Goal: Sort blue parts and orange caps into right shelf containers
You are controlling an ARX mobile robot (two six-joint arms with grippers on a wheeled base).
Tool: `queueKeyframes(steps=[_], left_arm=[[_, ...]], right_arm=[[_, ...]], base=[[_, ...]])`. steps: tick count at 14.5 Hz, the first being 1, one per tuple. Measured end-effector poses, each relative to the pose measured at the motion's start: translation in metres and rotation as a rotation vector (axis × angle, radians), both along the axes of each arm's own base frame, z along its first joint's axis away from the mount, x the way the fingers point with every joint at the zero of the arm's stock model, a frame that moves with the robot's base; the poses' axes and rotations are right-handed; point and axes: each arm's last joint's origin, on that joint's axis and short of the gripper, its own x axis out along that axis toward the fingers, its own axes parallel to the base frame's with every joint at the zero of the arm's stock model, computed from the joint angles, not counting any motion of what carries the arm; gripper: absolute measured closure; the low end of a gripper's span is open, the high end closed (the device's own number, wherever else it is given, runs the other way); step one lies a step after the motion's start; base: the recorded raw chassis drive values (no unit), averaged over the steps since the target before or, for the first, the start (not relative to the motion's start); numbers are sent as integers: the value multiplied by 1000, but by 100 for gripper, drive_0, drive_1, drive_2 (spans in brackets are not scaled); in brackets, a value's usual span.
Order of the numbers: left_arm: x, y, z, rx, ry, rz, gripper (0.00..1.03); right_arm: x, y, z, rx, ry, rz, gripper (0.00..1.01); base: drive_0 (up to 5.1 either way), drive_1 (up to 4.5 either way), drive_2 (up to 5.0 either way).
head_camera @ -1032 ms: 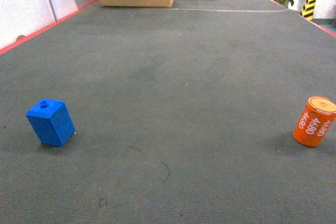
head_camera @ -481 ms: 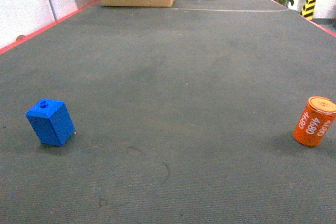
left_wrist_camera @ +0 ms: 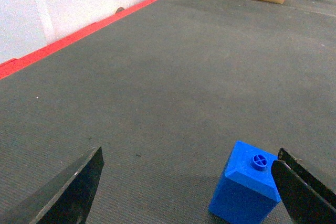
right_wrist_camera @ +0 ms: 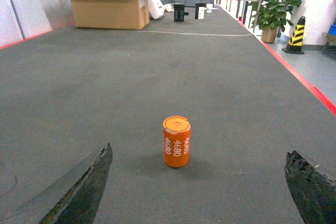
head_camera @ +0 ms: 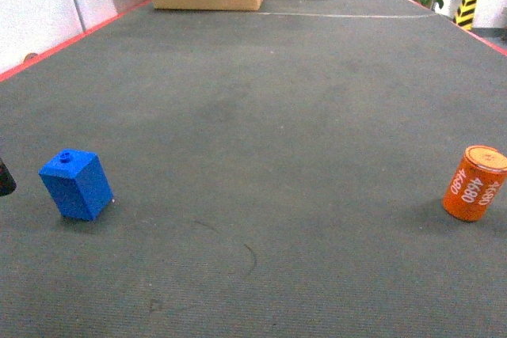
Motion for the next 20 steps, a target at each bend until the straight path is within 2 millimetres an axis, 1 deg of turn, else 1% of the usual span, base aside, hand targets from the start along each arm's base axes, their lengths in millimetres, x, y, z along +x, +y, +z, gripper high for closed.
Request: queueKeyframes(steps=[4,10,13,16,20], left_arm=[[11,-3,-5,-2,18,-28,5],[20,-17,-3,-8,0,-130,5],[25,-22,-5,-9,7,-159,5],[29,-23,-14,-11,37,-183,5],[40,-20,-16,-26,33,-186,5]], right_arm=[[0,0,0,0,0,0,3],[0,0,0,0,0,0,3],[0,0,0,0,0,0,3],[0,0,0,0,0,0,3],[0,0,0,0,0,0,3]], base=[[0,0,0],[0,0,0],[0,0,0],[0,0,0],[0,0,0]])
